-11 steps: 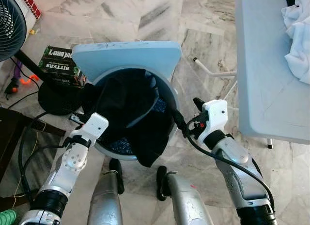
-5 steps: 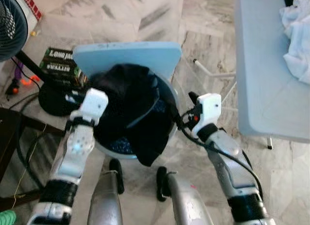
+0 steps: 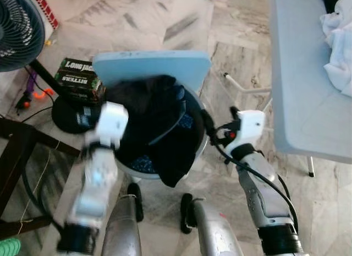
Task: Hang hanger
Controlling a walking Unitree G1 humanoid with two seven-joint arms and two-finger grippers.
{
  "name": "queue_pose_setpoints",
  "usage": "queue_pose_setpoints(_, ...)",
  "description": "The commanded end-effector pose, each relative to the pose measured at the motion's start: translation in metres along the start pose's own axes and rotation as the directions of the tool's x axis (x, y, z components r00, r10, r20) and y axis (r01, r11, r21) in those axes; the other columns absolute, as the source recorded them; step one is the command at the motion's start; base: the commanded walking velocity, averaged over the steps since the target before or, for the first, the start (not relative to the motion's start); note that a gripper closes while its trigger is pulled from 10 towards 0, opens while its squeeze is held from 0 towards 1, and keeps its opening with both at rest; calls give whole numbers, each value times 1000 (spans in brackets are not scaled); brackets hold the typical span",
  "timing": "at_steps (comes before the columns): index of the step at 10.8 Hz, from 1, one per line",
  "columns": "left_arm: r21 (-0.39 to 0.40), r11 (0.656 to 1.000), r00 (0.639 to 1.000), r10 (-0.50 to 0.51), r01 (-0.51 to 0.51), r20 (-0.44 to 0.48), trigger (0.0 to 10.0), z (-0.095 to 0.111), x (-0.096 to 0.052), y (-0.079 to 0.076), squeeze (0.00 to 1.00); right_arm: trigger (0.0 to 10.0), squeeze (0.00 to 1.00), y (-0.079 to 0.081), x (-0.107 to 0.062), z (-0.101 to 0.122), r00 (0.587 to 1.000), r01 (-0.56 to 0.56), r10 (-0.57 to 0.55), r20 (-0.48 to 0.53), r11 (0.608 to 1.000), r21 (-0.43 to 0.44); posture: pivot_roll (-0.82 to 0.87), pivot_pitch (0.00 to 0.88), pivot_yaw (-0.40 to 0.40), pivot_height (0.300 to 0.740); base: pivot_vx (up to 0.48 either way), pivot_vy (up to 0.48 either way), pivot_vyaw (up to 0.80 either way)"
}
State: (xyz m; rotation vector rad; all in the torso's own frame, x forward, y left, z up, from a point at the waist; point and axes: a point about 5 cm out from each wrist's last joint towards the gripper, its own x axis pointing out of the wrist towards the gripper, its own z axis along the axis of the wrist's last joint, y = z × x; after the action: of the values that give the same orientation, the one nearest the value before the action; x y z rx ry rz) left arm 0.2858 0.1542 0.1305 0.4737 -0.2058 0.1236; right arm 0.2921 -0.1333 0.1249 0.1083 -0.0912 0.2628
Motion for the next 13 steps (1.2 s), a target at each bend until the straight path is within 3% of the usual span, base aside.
queue_pose_setpoints(1, -21, 1000, 1000, -13, 13, 0, 10000, 2, -6, -2, 0, 10000, 0, -5, -6, -7, 999, 38, -38, -5, 999, 31, 12, 272, -59, 740, 0, 0, 0)
queue_pose_setpoints(2, 2, 1000, 1000, -19, 19, 8, 10000, 4, -12, -1, 0, 10000, 0, -4, -6, -6, 998, 51, -53, 28, 996, 72, 29, 287, -68, 740, 0, 0, 0)
queue_pose_setpoints(3, -21, 1000, 1000, 15, -15, 25, 10000, 6, -16, 6, 0, 10000, 0, 2, 1, 13, 990, 35, -50, 134, 993, 112, 37, 297, -70, 740, 0, 0, 0)
queue_pose_setpoints(4, -10, 999, 995, 48, -47, 88, 10000, 17, -14, 15, 0, 10000, 0, 0, 10, 40, 971, 51, -76, 225, 992, 115, 27, 290, -56, 740, 0, 0, 0)
queue_pose_setpoints(5, -22, 996, 990, 93, -91, 111, 10000, 27, -7, 26, 0, 10000, 0, -12, 8, 52, 960, 93, -113, 256, 991, 91, 32, 288, -42, 740, 0, 0, 0)
queue_pose_setpoints(7, -14, 997, 990, 79, -78, 117, 10000, 33, -4, 35, 0, 10000, 0, -26, -6, 40, 963, 145, -158, 217, 986, 77, 35, 298, -27, 740, 0, 0, 0)
queue_pose_setpoints(8, -24, 997, 992, 78, -76, 99, 10000, 30, -5, 36, 0, 10000, 0, -22, -7, 39, 965, 139, -150, 213, 988, 66, 23, 308, -28, 740, 0, 0, 0)
queue_pose_setpoints(11, -32, 998, 990, 65, -61, 125, 10000, 39, -8, 23, 0, 10000, 0, -21, 5, 61, 952, 116, -124, 279, 992, 46, 19, 315, -33, 740, 0, 0, -533)
queue_pose_setpoints(13, -34, 997, 988, 76, -72, 135, 10000, 43, -7, 26, 0, 10000, 0, -23, 9, 67, 950, 114, -118, 289, 993, 32, 18, 322, -37, 740, 0, 0, 0)
